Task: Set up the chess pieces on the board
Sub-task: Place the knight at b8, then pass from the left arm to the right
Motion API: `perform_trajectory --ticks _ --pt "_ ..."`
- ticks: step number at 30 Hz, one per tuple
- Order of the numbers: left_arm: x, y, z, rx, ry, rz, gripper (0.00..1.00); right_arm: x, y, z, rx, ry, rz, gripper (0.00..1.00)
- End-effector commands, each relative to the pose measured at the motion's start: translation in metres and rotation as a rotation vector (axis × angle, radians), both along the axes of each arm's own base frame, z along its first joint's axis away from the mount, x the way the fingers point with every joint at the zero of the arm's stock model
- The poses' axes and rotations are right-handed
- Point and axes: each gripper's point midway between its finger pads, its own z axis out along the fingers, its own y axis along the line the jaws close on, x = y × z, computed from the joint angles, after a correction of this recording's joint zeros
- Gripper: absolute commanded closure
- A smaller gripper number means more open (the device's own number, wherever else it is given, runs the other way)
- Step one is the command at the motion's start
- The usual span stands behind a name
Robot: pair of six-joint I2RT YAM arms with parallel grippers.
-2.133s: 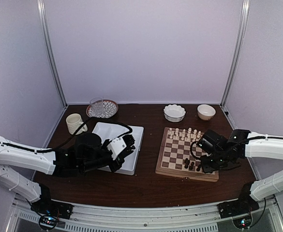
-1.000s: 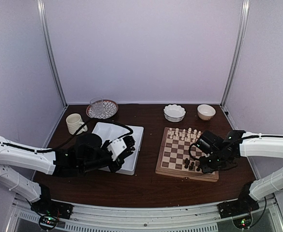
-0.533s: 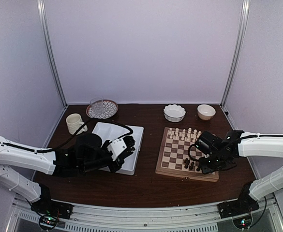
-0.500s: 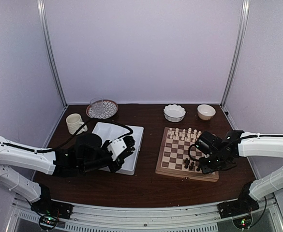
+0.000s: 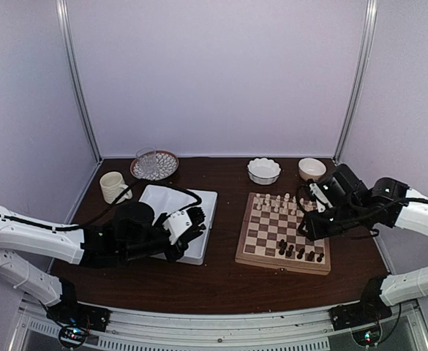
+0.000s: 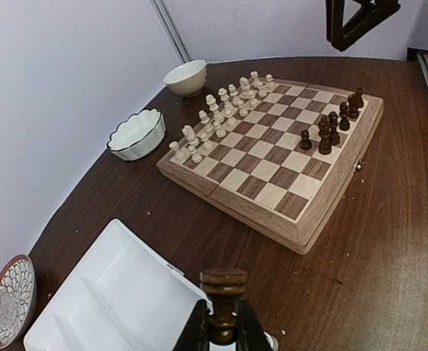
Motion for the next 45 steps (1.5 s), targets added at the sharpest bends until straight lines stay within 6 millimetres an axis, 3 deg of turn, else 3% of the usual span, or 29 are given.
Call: perform_trajectory --ticks 1,6,12,19,27,40,43,45 --pt "-0.006 -0.014 0.017 -0.047 0.006 -0.075 0.96 -0.009 0.063 0.033 0.285 -0.029 0.222 0.59" --pt "-0.014 -0.018 0.016 -0.041 0.013 -0.124 0.95 -0.014 0.117 0.052 0.459 -0.032 0.337 0.50" --pt "-0.022 -0.022 0.014 -0.035 0.027 -0.182 0.93 -0.027 0.181 0.054 0.544 -0.003 0.450 0.46" --pt "-0.033 -0.026 0.013 -0.034 0.043 -0.243 0.90 -0.032 0.229 0.056 0.692 0.038 0.482 0.45" --pt "-0.035 -0.027 0.011 -0.026 0.050 -0.256 0.89 -0.033 0.251 0.060 0.757 0.067 0.500 0.48" --pt "-0.030 -0.027 0.010 -0.016 0.049 -0.234 0.89 -0.038 0.259 0.044 0.737 0.123 0.502 0.55" --pt "-0.029 -0.027 0.011 -0.017 0.047 -0.229 0.89 -0.041 0.260 0.042 0.733 0.134 0.511 0.62" --pt "-0.030 -0.027 0.011 -0.016 0.046 -0.231 0.89 -0.042 0.260 0.040 0.724 0.140 0.509 0.73"
